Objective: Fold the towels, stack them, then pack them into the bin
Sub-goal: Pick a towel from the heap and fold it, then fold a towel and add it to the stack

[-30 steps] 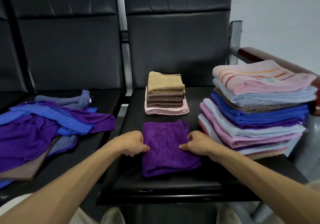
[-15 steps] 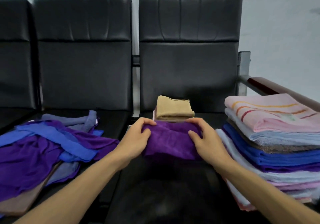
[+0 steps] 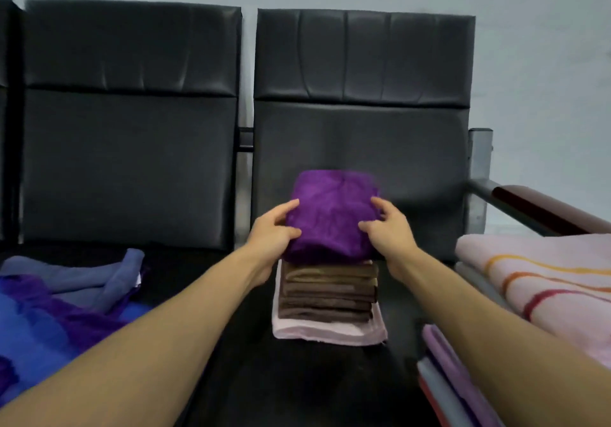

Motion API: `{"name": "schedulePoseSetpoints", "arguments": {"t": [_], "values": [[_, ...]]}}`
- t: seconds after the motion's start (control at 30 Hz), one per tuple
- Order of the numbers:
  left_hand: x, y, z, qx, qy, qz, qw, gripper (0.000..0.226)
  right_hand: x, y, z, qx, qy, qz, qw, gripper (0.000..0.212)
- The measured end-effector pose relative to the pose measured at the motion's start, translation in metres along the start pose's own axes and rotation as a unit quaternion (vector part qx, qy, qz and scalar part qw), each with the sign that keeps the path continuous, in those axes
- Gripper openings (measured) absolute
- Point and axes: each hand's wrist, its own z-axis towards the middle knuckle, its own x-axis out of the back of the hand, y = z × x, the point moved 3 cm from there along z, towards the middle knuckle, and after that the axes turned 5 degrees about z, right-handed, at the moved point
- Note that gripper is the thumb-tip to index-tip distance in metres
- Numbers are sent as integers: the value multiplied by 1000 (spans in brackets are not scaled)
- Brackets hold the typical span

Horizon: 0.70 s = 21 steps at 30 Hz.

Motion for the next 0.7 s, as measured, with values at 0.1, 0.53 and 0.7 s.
{"name": "schedulePoseSetpoints", "arguments": {"t": [0.1,0.53,0.7], "values": [[-11,-43,2,52,32,95,994,41,-10,51,0,-98,-53,-126,986,56],[39,-4,-88,40,9,152,988,46,-25,-20,-63,105,-13,-370,923,55],[108,18,-172,70,65,92,991,30,-91,-51,-119,211,-153,-310,914,38]]}}
